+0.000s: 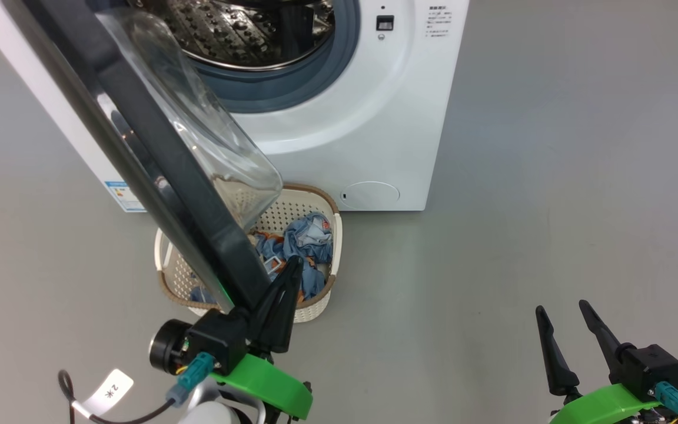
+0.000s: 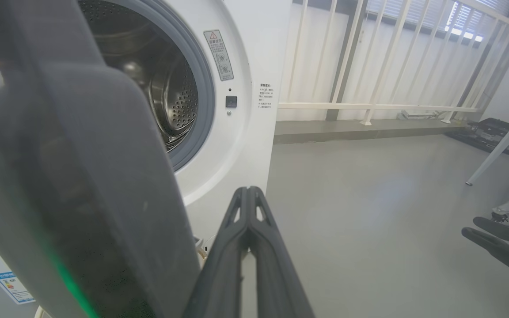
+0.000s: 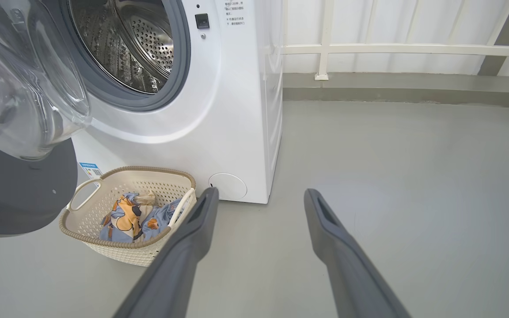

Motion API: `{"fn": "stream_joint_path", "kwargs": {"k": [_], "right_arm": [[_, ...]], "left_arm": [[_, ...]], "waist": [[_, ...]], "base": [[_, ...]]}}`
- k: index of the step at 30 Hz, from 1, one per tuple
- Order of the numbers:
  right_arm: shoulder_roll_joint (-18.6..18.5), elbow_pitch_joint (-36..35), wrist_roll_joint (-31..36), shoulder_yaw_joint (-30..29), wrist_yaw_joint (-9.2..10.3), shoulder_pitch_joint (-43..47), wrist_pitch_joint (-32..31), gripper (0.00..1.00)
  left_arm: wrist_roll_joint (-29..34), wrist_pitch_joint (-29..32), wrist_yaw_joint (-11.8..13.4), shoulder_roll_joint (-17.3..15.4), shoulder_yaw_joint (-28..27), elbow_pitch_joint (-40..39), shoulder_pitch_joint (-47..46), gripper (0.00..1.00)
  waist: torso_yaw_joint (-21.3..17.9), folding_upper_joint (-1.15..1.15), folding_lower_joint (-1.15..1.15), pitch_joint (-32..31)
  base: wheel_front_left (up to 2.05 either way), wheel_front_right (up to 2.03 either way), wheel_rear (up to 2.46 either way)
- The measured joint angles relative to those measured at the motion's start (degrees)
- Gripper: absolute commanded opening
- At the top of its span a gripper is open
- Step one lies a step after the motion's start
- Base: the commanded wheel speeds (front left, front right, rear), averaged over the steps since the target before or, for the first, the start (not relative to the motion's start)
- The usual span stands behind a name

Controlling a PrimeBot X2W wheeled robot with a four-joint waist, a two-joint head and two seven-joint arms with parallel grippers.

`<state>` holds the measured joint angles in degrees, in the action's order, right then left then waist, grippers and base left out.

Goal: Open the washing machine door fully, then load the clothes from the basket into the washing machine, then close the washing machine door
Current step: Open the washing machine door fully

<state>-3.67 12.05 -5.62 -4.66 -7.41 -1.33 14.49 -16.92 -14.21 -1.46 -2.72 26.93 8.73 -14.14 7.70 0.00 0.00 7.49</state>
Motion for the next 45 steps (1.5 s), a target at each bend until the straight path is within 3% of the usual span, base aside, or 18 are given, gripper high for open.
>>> {"fn": "stream_joint_path", "kwargs": {"k": [22, 45], "right_arm": [[0.1, 0.7, -0.1, 0.1, 0.00, 0.0, 0.0, 1.00], [0.1, 1.3, -0.3, 0.2, 0.00, 0.0, 0.0, 1.00]], "left_arm": [[-2.1, 0.7, 3.2, 0.0, -0.3, 0.3, 0.0, 0.00], [-3.1, 0.7, 3.8, -0.1, -0.3, 0.7, 0.0, 0.00]], "waist": [[0.5, 0.00, 0.00, 0.1], [1.0, 0.00, 0.00, 0.2]], "base": [[0.00, 0.00, 0.00], [0.00, 0.00, 0.00]]}}
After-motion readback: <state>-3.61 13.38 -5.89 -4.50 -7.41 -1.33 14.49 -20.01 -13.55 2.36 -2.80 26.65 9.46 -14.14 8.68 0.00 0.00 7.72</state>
